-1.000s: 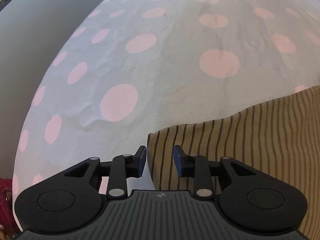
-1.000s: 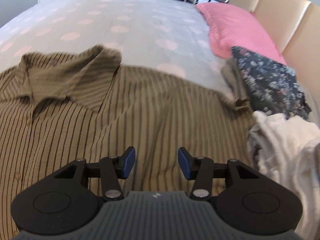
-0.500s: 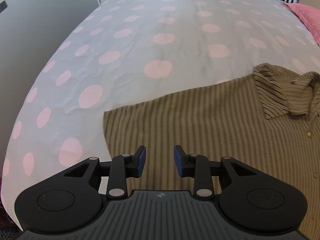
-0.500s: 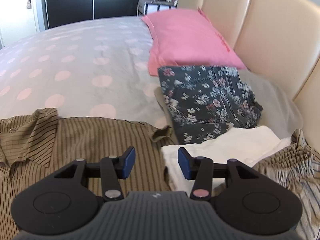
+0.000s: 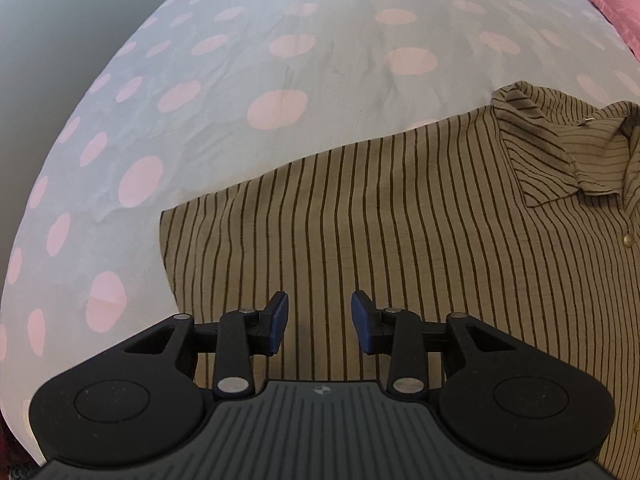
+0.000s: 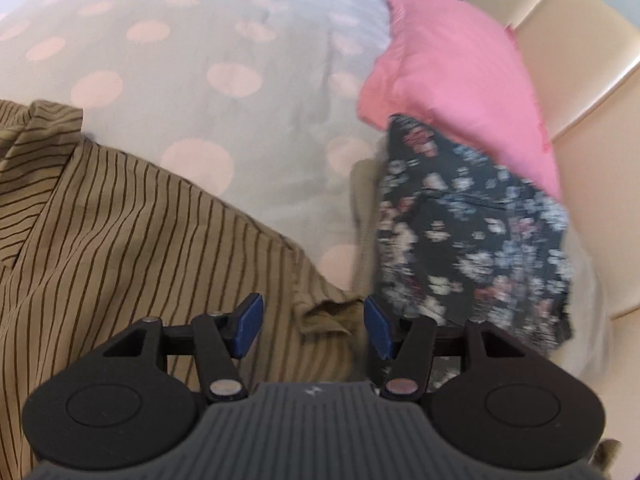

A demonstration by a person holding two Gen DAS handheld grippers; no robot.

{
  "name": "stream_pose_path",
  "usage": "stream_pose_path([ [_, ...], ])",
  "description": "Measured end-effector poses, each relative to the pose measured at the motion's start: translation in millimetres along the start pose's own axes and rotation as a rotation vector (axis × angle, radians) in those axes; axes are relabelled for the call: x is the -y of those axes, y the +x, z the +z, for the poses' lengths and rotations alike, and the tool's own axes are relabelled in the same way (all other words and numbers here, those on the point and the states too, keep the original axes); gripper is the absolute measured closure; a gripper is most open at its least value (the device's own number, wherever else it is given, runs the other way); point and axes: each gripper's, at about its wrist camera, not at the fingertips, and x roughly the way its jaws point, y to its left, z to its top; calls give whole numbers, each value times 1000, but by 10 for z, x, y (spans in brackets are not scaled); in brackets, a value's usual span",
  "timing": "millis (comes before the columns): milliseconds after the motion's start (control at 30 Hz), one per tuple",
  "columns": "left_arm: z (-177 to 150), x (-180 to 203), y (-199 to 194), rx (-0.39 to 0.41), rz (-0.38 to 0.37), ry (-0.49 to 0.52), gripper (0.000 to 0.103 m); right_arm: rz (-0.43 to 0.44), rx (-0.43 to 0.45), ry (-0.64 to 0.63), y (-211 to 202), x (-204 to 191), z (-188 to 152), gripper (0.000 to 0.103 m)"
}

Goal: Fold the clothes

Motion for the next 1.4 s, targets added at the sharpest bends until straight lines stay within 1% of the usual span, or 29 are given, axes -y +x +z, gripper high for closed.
stream_pose_path([
  [67,2,45,43,-10,-1,16,70,-44,-36,-37,162,-69,20,46],
  [100,4,66,57,-14,-2,25,70,-70,-54,-53,242,-97,28,48],
  [133,5,82,66,-17,-6,32,70,-98,-73,-58,310,-97,33,53],
  [167,9,95,71,-19,-11,36,70,-110,-93,-48,357,-69,46,72],
  [200,13,105,76,-21,-15,38,70,-117,-108,-32,392,-32,63,101],
  [233,15,110,81,-22,-18,40,70,-119,-105,-5,384,32,96,100],
  [333,18,126,125,-29,-7,50,67,-161,-54,66,292,233,218,101],
  [400,14,123,171,-41,1,52,67,-171,-66,107,308,335,289,102],
  [600,17,67,261,-66,21,36,67,-228,-119,66,534,240,327,102],
  [667,26,44,253,-65,19,26,67,-242,-120,49,505,196,357,102],
  [767,37,38,214,-55,11,20,67,-219,-89,62,323,194,384,95],
  [833,47,56,160,-45,0,21,67,-197,-51,81,103,175,360,77],
  [867,53,67,129,-39,-7,22,67,-178,-30,82,-33,154,316,65],
  [1000,41,160,-32,-14,-44,41,67,-102,53,83,-583,64,126,65],
  [1067,9,235,-143,5,-59,58,66,-51,83,78,-869,-12,-52,65],
  [1167,-44,348,-323,37,-81,81,66,14,109,70,-1248,-123,-386,65],
  [1300,-128,425,-560,79,-121,66,65,96,133,85,-1720,-267,-940,65],
  [1400,-249,465,-636,72,-151,65,64,148,129,93,-1990,-360,-1379,65],
])
